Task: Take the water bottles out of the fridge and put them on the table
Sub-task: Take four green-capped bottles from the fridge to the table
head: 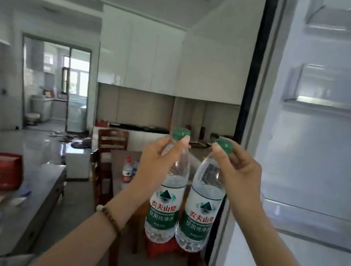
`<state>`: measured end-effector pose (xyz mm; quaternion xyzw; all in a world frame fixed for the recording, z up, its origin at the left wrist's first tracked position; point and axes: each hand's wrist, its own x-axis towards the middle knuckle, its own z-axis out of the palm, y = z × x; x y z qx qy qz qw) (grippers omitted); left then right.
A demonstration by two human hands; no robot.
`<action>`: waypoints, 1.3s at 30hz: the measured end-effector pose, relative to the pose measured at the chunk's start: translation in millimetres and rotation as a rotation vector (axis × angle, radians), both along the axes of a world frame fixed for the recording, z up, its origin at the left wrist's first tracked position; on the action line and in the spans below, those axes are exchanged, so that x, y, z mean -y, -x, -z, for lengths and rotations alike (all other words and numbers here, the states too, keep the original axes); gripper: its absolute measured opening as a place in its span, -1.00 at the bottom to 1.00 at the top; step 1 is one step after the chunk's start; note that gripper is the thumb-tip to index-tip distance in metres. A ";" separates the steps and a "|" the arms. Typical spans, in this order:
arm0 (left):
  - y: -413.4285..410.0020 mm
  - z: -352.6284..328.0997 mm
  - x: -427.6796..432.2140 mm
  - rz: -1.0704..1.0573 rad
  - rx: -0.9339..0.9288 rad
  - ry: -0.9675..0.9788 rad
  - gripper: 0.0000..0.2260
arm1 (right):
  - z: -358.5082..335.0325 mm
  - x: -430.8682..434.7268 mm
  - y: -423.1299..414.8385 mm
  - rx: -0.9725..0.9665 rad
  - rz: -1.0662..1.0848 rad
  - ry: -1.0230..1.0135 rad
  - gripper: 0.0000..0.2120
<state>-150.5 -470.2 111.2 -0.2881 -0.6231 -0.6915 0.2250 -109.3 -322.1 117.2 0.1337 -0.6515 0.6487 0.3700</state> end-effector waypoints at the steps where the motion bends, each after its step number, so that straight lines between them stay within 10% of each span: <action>1: 11.7 2.5 19.4 -0.042 -0.001 0.006 -0.65 | 1.3 16.6 16.9 0.004 -0.032 0.005 -0.85; 21: 327.4 43.1 131.4 -0.335 0.150 -0.116 -0.75 | 31.7 128.8 390.8 0.121 -0.372 -0.098 -0.78; 39: 693.3 132.3 120.1 -0.079 0.331 -0.025 -0.81 | 110.4 94.9 717.4 0.325 -0.081 -0.150 -0.80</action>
